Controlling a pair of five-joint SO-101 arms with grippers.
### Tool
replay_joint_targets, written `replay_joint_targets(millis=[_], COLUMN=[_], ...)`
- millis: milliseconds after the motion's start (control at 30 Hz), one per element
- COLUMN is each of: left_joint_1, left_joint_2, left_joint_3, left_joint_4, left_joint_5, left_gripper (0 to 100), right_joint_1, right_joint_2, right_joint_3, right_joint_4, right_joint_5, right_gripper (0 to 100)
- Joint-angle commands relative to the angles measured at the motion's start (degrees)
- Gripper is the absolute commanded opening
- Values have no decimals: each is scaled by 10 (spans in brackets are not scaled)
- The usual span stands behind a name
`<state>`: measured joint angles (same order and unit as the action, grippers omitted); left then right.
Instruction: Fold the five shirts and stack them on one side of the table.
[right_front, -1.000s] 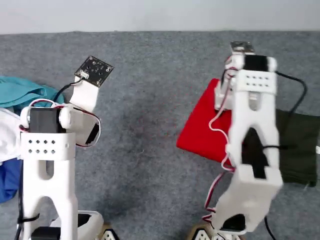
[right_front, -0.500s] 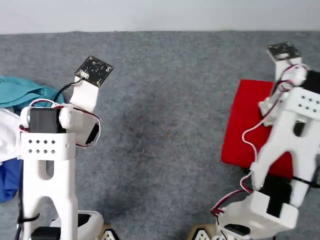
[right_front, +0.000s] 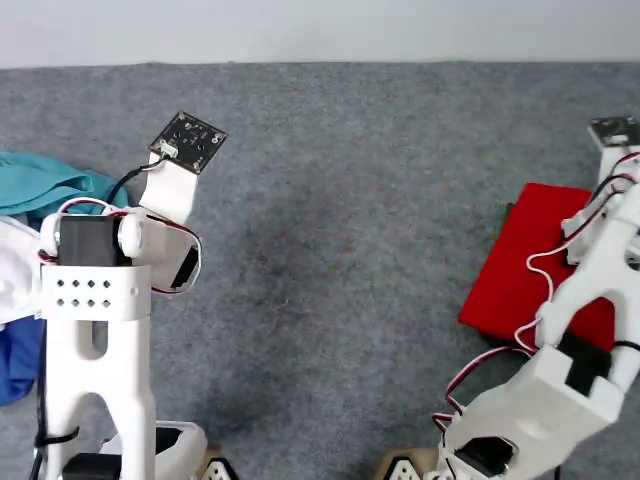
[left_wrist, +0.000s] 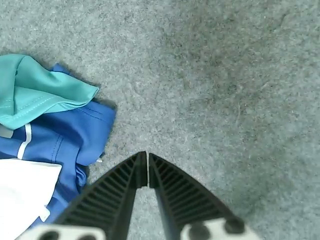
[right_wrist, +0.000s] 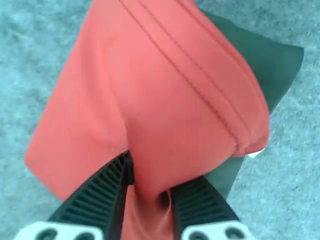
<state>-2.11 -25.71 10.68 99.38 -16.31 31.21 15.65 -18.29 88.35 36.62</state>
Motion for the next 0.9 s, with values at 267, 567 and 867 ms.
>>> replay_joint_targets(millis=[267, 567, 867], left_joint_1=[156, 188, 240], left_joint_2=[-17, -16, -21], left_joint_3=[-1, -1, -1], left_joint_4=[10, 10, 10], left_joint_5=[17, 80, 83], left_gripper=[15, 16, 15], right_joint_1=[12, 31, -7], right_joint_2=[-22, -66, -145], right_joint_3=[-23, -62, -28], right_joint_4=[39, 51, 145], right_joint_5=[33, 32, -4], right_gripper=[191, 191, 27])
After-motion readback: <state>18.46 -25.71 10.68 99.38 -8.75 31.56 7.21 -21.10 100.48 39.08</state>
